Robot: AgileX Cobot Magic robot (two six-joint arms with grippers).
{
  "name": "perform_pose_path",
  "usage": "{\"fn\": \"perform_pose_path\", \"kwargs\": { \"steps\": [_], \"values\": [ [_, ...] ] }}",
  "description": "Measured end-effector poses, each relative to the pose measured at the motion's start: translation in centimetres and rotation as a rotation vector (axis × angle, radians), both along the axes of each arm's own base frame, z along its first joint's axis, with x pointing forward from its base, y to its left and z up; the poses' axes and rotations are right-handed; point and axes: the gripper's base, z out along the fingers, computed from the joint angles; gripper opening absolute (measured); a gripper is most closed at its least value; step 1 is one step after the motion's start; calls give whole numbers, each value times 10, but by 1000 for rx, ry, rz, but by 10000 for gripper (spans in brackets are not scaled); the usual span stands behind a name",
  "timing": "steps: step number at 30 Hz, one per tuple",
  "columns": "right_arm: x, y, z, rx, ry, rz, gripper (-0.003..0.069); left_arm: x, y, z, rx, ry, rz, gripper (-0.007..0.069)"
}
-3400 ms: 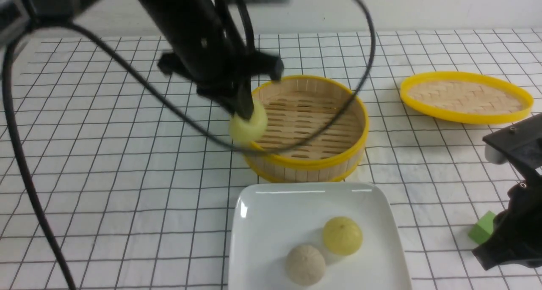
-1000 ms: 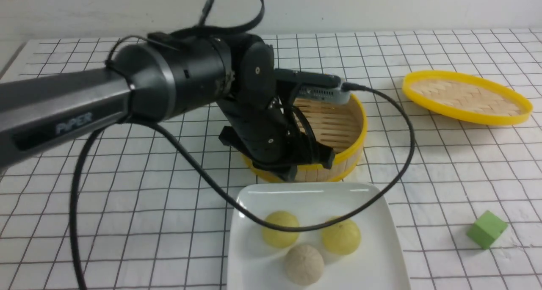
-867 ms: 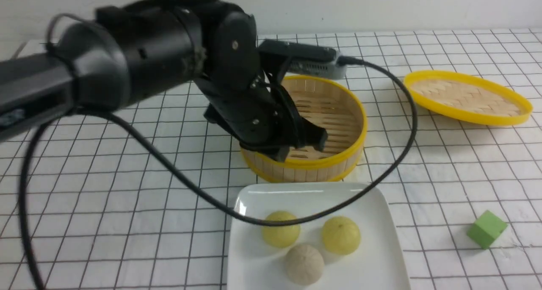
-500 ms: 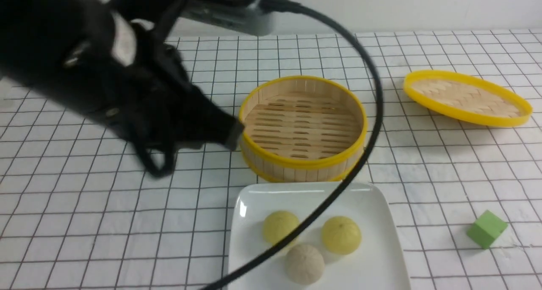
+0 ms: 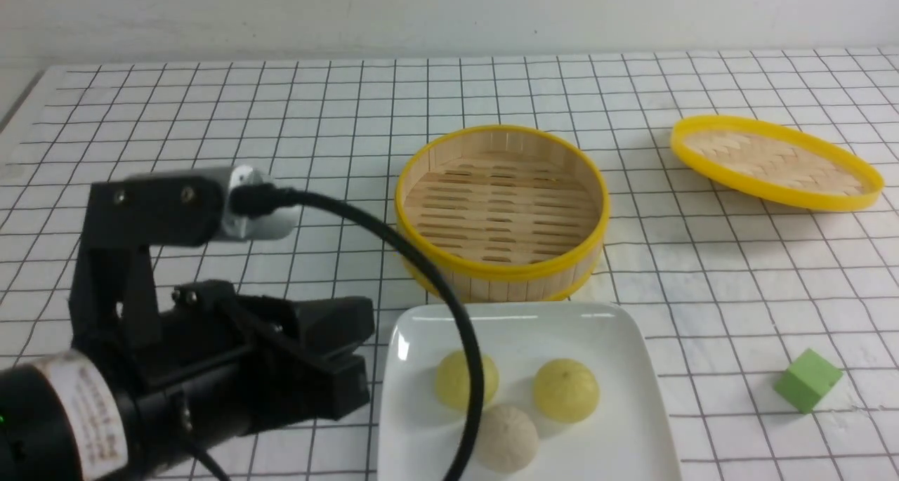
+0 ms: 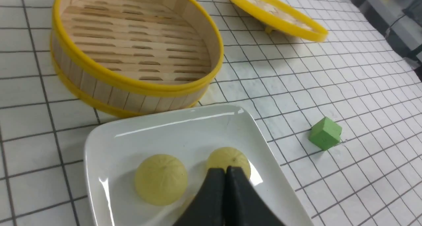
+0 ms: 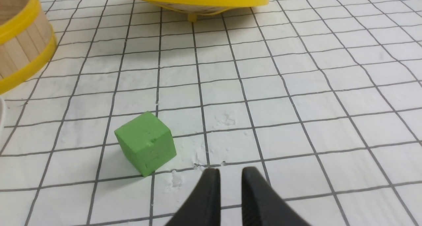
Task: Put the steamed buns into the plate on the white-black tablecloth.
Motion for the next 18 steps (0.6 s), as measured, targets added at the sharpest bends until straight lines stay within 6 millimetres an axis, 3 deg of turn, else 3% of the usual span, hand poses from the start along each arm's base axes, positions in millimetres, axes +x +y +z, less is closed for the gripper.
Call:
{"fn": "perform_pose_path", "kwargs": {
  "steps": [5, 14, 18],
  "values": [
    [0, 0, 0, 0, 0, 0, 125, -1, 1, -22, 53, 47, -2, 17],
    [0, 0, 0, 0, 0, 0, 137, -4, 8, -40, 117, 52, -4, 23],
    [0, 0, 0, 0, 0, 0, 145, -14, 47, -55, 99, -30, 113, 31]
  ]
}}
